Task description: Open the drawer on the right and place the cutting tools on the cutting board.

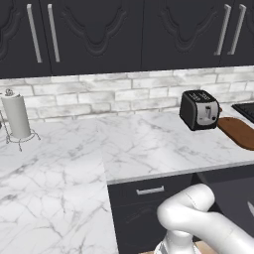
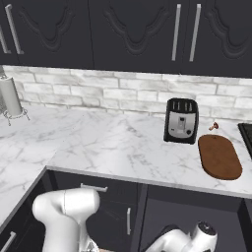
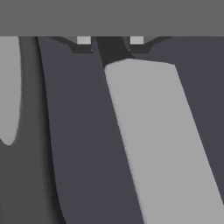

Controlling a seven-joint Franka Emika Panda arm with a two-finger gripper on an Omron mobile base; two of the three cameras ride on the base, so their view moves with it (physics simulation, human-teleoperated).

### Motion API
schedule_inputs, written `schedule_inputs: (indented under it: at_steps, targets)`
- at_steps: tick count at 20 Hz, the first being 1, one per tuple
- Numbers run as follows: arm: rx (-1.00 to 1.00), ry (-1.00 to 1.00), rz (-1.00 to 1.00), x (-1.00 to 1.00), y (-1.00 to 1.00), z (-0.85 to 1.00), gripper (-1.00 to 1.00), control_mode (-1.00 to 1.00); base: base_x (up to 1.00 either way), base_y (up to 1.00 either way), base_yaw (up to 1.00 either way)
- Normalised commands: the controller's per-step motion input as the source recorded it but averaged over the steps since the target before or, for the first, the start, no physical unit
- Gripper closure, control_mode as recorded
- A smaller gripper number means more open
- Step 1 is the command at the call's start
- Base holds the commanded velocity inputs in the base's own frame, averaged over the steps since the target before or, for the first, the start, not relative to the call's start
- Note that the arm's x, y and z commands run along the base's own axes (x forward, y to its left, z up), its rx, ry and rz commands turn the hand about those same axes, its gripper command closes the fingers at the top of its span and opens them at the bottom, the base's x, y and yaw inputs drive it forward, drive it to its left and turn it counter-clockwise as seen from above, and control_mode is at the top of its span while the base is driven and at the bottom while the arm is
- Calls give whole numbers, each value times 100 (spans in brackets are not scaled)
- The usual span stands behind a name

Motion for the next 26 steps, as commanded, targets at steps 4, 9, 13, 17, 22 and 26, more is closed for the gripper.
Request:
schedule_inputs:
  at_steps: [4, 9, 13, 17, 22, 26]
  targets:
    - [-4, -18, 0, -21, 0, 0, 100, -100, 0, 0, 0]
    - [0, -12, 0, -3, 0, 52, 100, -100, 0, 0, 0]
    - [0, 0, 0, 0, 14, 100, 100, -100, 0, 0, 0]
    - [-4, 11, 0, 0, 17, 100, 100, -100, 0, 0, 0]
    - [-8, 21, 0, -3, 16, 98, 100, -100, 0, 0, 0]
    - [-5, 13, 0, -19, 8, 87, 100, -100, 0, 0, 0]
